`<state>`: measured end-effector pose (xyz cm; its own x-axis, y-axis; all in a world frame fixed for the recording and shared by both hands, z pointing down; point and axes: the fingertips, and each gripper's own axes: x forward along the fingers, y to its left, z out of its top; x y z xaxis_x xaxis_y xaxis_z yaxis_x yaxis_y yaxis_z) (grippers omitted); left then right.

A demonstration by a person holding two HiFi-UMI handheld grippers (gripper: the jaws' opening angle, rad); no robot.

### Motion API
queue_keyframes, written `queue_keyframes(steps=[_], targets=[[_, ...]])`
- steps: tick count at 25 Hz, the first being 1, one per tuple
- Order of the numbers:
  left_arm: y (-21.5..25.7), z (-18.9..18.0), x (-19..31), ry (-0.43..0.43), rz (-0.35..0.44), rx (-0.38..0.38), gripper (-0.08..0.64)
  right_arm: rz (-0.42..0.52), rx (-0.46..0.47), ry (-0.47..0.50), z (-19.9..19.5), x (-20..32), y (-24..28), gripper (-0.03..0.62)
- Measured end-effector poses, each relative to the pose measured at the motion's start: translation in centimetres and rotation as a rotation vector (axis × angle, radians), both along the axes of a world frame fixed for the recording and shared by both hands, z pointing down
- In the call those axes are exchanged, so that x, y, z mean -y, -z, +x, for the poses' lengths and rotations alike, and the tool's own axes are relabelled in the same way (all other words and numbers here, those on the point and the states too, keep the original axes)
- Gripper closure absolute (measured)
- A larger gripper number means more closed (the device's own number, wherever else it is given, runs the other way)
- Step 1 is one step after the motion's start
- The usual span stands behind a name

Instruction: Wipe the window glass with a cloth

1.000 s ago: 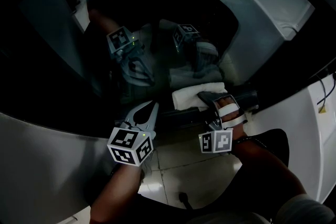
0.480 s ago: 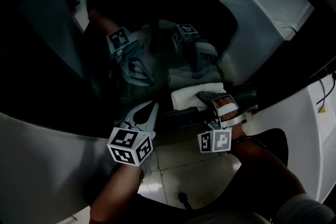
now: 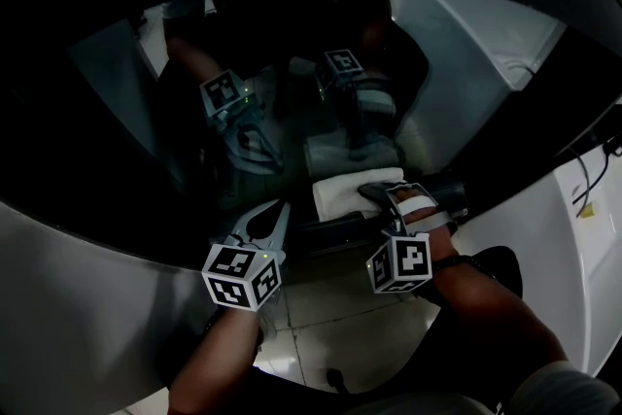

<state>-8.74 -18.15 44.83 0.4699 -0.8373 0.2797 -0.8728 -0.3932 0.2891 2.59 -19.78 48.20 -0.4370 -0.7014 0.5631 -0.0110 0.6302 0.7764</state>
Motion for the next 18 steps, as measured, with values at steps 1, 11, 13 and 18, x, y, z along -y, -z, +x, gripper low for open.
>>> queue_keyframes(steps=[1, 11, 13, 18], targets=[[0.1, 0.1, 0.2, 0.001, 0.004, -0.003, 0.543, -0.012, -0.002, 0.0, 0.3, -0.2, 0.8, 0.511], [-0.3, -0.3, 0.2, 0.004, 0.007, -0.022, 0.543, 0.178, 0.091, -0.014, 3.2, -2.2, 14.6, 0.511], [-0.3, -0.3, 0.3, 0.007, 0.007, -0.016, 0.543, 0.275, 0.116, -0.017, 4.1, -2.0, 18.3, 0.512], [-0.2, -0.4, 0.2, 0.01, 0.016, -0.002, 0.543, 0.549, 0.171, -0.02, 5.8, -1.5, 27.0, 0.512]])
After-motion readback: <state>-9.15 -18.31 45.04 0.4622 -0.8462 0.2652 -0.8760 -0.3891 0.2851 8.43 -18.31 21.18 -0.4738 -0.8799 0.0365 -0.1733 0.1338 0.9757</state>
